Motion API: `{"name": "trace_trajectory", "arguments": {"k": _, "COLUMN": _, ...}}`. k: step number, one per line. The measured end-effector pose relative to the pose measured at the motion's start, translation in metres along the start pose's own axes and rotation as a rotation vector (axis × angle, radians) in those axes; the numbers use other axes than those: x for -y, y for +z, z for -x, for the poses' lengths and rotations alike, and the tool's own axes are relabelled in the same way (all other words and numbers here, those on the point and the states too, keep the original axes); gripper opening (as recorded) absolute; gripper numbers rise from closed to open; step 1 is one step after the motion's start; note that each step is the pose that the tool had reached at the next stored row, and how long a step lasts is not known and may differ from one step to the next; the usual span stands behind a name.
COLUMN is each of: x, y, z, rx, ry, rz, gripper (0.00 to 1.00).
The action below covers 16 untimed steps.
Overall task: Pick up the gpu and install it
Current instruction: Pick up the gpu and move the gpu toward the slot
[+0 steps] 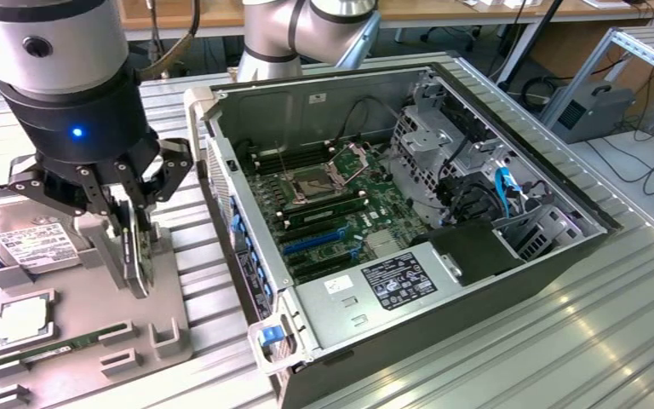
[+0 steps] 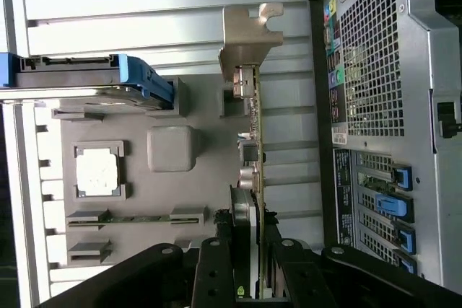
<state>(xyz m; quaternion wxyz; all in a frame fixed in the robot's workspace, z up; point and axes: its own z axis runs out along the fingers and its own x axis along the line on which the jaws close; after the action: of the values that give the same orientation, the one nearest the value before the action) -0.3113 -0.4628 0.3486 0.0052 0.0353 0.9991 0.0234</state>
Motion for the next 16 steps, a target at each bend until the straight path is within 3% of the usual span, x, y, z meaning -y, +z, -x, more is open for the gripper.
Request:
{"name": "trace_trajectory", "arguments": {"k": 4, "x": -0.0008, "y": -0.0153, "z": 0.0, "rx": -0.0005, "ry": 0.0, "rz": 0.0075, "gripper": 0.27}}
{"name": "trace_trajectory", "arguments": {"k": 16, "x": -0.0014, "y": -0.0286, "z": 0.0, "rx": -0.0009, "ry": 0.0, "rz": 0.014, "gripper": 0.27}}
